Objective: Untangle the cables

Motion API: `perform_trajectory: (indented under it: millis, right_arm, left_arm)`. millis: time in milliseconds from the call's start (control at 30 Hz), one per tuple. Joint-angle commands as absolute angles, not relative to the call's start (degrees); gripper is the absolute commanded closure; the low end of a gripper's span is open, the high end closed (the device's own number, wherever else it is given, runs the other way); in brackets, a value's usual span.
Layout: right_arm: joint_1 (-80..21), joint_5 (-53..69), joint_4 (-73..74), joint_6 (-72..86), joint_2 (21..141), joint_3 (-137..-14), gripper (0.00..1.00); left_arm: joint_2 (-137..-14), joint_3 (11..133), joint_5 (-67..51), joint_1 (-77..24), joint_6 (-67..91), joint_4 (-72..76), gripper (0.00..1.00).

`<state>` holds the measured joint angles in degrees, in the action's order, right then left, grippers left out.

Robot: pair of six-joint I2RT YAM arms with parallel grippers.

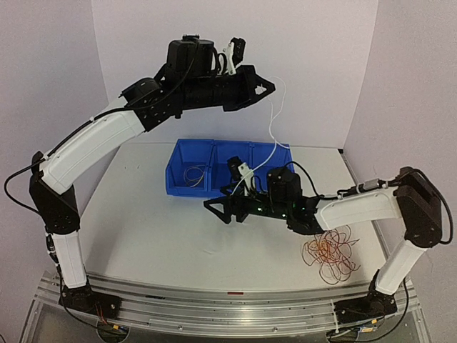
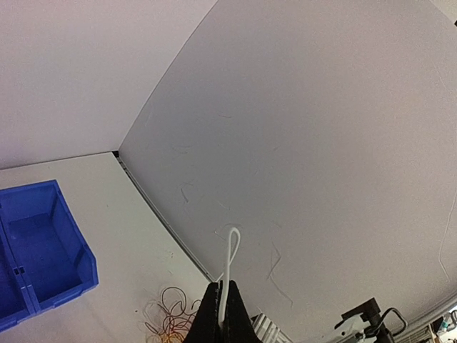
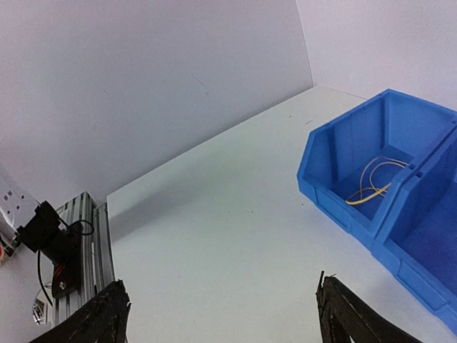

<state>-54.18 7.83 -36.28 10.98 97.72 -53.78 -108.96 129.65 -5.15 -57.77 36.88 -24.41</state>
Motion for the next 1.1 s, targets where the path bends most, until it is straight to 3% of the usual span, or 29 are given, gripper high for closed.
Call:
perform_trajectory:
  millis: [0, 100, 200, 367, 500, 667, 800, 1067]
  right_arm:
    - [-55.0, 4.9, -51.6, 16.1, 105.4, -61.1, 0.13]
    - [-55.1, 4.5, -51.7, 17.0, 106.7, -62.8, 0.17]
    - [-55.1, 5.4, -51.4, 17.2, 106.5, -61.8, 0.31]
    - [-55.1, 4.9, -49.0, 19.9, 105.0, -59.8, 1.00]
    - [-55.1, 3.7, -41.8, 20.0, 102.2, -58.8, 1.00]
    - [-55.0, 0.3, -32.1, 19.2, 96.7, -54.1, 1.00]
    - [-55.0, -3.8, -24.1, 17.6, 90.7, -51.9, 1.00]
    - [-54.0, -7.1, -1.2, 14.6, 87.1, -67.5, 1.00]
  left_arm:
    - [-104.6, 128.0, -0.9, -57.5, 38.0, -21.3, 1.00]
    - [-102.4, 124.6, -0.5, -57.5, 38.3, -20.4, 1.00]
    - [-100.5, 121.0, 1.8, -57.5, 38.5, -19.1, 1.00]
    - [-97.6, 117.3, 4.5, -57.5, 38.2, -18.5, 1.00]
    - [-93.5, 111.6, 11.8, -57.5, 37.3, -17.7, 1.00]
    - [-85.0, 101.4, 30.3, -57.2, 37.8, -19.7, 1.00]
    - [-76.8, 88.1, 38.0, -55.5, 44.5, -22.9, 1.00]
    - [-67.9, 64.1, 28.9, -54.9, 53.4, -20.4, 0.69]
